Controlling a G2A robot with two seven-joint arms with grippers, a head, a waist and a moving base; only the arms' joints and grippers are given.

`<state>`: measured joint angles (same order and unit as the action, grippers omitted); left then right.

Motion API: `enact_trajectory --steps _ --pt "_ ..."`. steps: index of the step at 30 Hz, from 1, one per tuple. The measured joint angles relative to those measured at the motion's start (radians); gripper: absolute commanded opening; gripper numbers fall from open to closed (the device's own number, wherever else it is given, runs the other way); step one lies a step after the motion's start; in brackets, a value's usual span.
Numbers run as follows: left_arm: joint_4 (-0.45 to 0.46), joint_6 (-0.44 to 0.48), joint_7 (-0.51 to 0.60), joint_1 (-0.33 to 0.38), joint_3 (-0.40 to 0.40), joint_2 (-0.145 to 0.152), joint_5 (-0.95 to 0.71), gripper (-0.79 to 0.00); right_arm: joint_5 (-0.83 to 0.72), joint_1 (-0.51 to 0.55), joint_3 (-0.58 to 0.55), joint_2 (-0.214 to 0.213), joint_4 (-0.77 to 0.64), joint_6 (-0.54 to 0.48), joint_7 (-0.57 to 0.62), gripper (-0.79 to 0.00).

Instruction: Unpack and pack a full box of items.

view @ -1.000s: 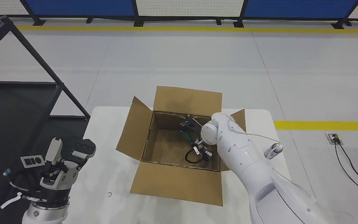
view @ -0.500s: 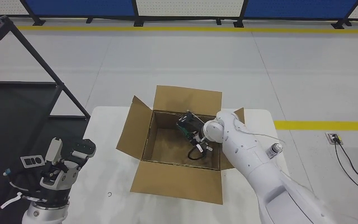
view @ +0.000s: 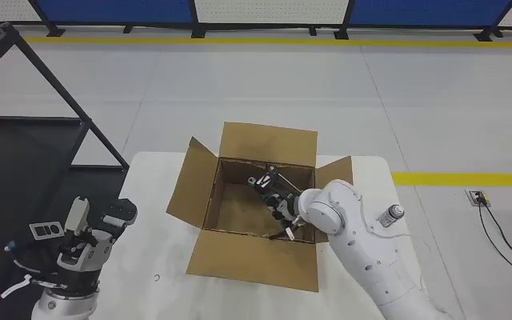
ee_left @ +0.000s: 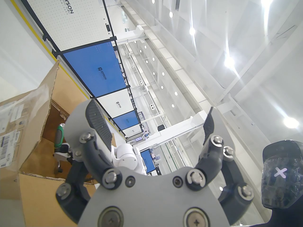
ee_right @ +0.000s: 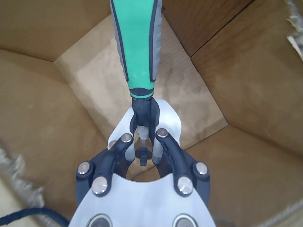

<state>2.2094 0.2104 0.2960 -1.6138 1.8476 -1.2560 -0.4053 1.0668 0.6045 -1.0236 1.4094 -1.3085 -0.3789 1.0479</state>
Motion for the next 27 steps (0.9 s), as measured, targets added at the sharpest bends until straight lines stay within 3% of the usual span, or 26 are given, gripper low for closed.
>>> enact_trajectory --steps 3,8,27 --pt "0.0 0.0 0.0 0.0 0.0 0.0 0.0 0.0 0.011 0.085 -0.055 -0.02 -0.133 -0.01 -0.028 -0.785" --pt "0.0 0.0 0.0 0.0 0.0 0.0 0.0 0.0 0.016 0.165 -0.106 -0.036 -0.241 -0.027 -0.081 -0.785" --pt "0.0 0.0 0.0 0.0 0.0 0.0 0.0 0.0 0.02 0.177 -0.106 -0.038 -0.253 -0.032 -0.106 -0.785"
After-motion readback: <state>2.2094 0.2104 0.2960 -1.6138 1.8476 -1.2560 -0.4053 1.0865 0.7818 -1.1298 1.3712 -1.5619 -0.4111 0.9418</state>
